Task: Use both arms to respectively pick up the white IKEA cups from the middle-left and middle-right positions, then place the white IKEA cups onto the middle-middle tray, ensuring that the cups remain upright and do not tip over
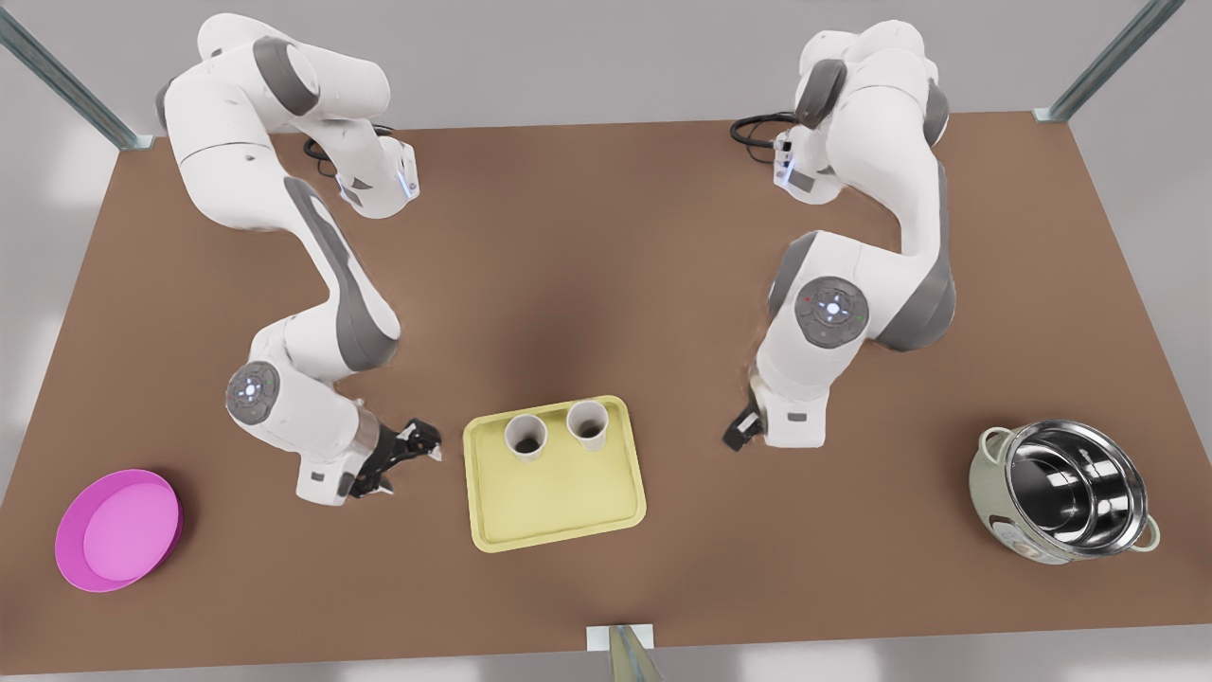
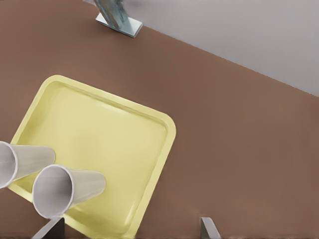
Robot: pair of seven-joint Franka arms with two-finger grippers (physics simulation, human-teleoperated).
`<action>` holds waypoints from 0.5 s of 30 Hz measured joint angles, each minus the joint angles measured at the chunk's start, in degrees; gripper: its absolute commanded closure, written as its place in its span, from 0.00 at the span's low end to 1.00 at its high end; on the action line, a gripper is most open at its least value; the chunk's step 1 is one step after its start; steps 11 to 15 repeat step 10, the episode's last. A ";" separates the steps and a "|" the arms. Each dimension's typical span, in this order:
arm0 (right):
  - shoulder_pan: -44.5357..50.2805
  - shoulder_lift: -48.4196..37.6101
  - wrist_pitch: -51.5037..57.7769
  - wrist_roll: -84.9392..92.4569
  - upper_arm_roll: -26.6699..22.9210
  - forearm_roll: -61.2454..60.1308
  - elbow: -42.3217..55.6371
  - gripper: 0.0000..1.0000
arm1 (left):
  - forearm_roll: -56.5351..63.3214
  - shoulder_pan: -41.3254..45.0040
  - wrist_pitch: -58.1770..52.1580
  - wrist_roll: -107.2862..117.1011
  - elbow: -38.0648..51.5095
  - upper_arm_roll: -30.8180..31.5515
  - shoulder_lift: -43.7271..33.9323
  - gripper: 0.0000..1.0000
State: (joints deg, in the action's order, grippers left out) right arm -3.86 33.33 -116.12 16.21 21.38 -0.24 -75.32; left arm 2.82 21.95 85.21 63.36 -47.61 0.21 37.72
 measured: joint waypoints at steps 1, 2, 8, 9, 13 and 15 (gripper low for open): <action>-0.28 -0.11 4.97 -0.32 -0.36 2.17 3.85 0.00 | 0.31 -2.29 -1.34 -2.97 -12.72 -0.09 -9.52 0.00; -0.41 -1.31 9.87 -0.67 -0.61 4.54 6.74 0.00 | 0.45 -4.20 -2.15 -5.96 -21.13 -0.09 -16.09 0.00; -2.04 -19.08 32.86 -3.24 -5.11 10.57 6.56 0.00 | -1.53 -7.33 -6.81 -21.00 -29.04 1.11 -20.91 0.00; -1.34 -21.19 34.84 -3.58 -6.84 9.94 4.58 0.00 | -1.76 -7.19 -7.05 -23.06 -29.20 1.49 -20.91 0.00; -1.07 -22.27 36.46 -3.90 -8.16 9.33 3.49 0.00 | -2.19 -7.24 -7.08 -25.03 -29.30 1.67 -20.89 0.00; -1.07 -22.27 36.46 -3.90 -8.16 9.33 3.49 0.00 | -2.19 -7.24 -7.08 -25.03 -29.30 1.67 -20.89 0.00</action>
